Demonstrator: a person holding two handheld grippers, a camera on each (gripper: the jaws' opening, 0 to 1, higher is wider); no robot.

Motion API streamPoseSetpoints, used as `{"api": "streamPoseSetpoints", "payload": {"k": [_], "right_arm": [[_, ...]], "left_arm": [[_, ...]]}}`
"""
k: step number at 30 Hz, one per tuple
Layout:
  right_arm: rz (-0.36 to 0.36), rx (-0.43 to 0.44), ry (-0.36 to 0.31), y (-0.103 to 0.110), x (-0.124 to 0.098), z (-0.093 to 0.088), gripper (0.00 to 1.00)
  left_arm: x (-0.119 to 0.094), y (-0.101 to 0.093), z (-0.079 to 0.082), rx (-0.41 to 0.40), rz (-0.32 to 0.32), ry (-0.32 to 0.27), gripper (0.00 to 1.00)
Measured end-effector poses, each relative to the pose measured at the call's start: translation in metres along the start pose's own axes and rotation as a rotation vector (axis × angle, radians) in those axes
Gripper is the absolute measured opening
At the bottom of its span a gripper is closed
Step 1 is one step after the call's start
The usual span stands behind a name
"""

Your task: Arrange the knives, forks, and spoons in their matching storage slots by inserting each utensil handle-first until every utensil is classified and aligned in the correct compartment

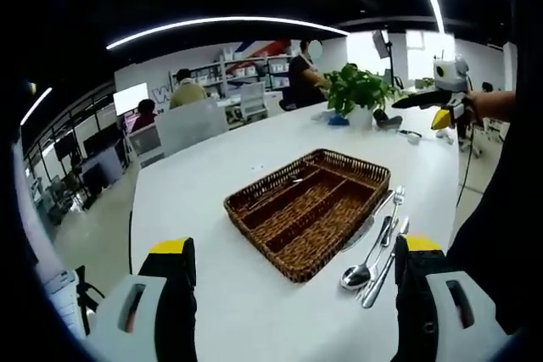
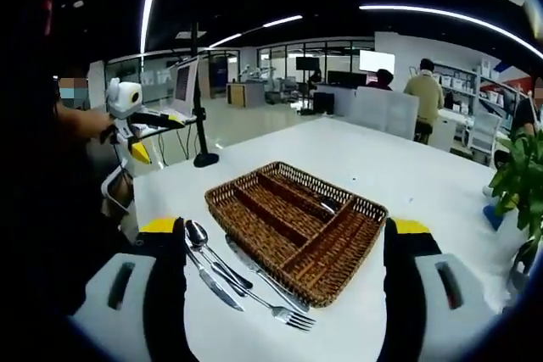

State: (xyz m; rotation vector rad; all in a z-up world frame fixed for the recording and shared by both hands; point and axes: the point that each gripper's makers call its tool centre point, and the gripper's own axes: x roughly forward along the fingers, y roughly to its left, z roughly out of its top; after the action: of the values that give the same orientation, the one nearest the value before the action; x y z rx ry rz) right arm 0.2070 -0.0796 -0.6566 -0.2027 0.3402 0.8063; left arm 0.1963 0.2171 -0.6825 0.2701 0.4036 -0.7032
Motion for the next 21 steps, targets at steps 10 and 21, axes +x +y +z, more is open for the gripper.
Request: {"api": "streamPoseSetpoints", "payload": {"k": [10, 21], "right_arm": [[0.121, -0.079, 0.019, 0.026, 0.038, 0.017, 0.99], [0.232, -0.162, 0.048, 0.055, 0.079, 0.022, 0.93]], "left_arm": [[-0.009, 0.007, 0.002, -0.01, 0.018, -0.022, 1.0], [-0.024, 0.012, -0.008, -0.026, 0.049, -0.028, 1.0]]}}
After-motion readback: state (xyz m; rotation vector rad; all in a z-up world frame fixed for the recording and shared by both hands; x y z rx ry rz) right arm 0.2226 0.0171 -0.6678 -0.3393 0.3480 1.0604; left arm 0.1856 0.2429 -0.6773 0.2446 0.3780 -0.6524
